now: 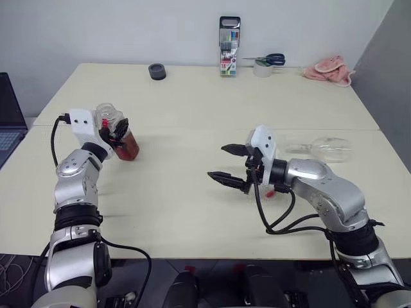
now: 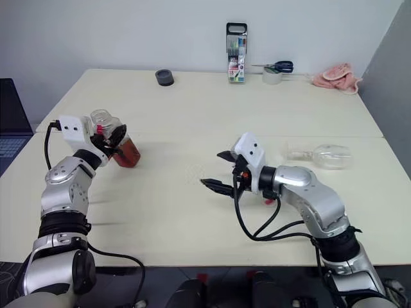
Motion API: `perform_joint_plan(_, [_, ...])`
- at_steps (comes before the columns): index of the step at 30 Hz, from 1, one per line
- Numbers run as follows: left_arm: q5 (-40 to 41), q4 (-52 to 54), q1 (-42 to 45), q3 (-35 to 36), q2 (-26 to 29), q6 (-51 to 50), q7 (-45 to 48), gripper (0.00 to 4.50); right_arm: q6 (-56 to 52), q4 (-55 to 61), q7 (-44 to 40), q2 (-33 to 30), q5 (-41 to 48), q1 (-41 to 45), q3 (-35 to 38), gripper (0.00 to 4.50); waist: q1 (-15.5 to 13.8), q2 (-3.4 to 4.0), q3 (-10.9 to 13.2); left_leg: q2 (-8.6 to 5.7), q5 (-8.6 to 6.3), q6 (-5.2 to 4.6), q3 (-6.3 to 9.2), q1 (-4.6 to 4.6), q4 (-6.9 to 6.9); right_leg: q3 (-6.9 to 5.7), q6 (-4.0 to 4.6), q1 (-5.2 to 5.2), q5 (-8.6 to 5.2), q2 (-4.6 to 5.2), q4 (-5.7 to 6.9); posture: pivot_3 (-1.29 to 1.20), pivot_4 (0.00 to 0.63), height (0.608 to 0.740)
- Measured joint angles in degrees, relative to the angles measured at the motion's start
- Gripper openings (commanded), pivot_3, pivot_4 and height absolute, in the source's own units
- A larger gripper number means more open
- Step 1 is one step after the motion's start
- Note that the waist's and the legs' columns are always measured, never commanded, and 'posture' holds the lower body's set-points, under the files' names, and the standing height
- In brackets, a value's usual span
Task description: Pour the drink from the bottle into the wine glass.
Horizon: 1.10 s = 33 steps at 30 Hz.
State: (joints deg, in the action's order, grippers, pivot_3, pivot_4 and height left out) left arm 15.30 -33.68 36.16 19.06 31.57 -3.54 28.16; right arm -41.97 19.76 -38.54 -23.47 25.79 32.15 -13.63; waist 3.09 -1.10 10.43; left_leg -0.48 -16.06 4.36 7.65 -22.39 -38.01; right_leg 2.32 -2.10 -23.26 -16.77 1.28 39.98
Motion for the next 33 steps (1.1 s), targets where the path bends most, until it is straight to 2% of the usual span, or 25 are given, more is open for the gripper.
perform_joint_plan(8, [-0.08, 0.76, -3.88, -0.96, -0.46, 0.56, 0.14, 4.41, 0.27, -0.07, 0.1, 1.59, -1.12, 0.06, -0.22, 4.5, 0.15, 0.01, -0.02, 0.02, -0.01, -0.02, 0.02, 0.02, 0.02, -0.02, 0.0, -0.01, 0.0, -0.01, 0.01, 0.0, 0.15, 0.74])
perform_joint_plan(17, [-1.78, 0.81, -5.65, -1.94, -0.65, 3.52, -1.06, 4.46, 0.59, 0.03, 0.11, 2.14, -2.55, -0.17, -1.11, 4.5, 0.14, 0.01, -0.03, 0.02, -0.02, -0.04, 0.0, 0.02, 0.03, -0.01, 0.01, -0.01, 0.0, -0.01, 0.01, 0.0, 0.15, 0.74])
perform_joint_plan(26, [-3.96, 0.18, -10.13, -2.72, -3.08, 8.6, -4.0, 4.46, 8.38, -0.7, 3.62, 2.07, -11.31, -4.66, -3.5, 4.5, 0.1, -0.03, -0.1, 0.03, -0.04, -0.06, -0.02, 0.03, 0.04, 0.0, 0.01, -0.03, 0.0, -0.01, 0.01, 0.0, 0.15, 0.74])
perform_joint_plan(33, [-3.94, 6.53, -19.73, -2.47, -5.2, 10.16, -6.54, 4.46, 10.04, 1.19, 2.63, -0.74, -12.46, -11.25, -3.44, 4.5, -0.05, -0.03, -0.12, 0.03, -0.06, -0.1, -0.01, 0.02, 0.05, 0.01, 0.01, -0.02, 0.0, 0.03, 0.0, 0.0, 0.15, 0.74])
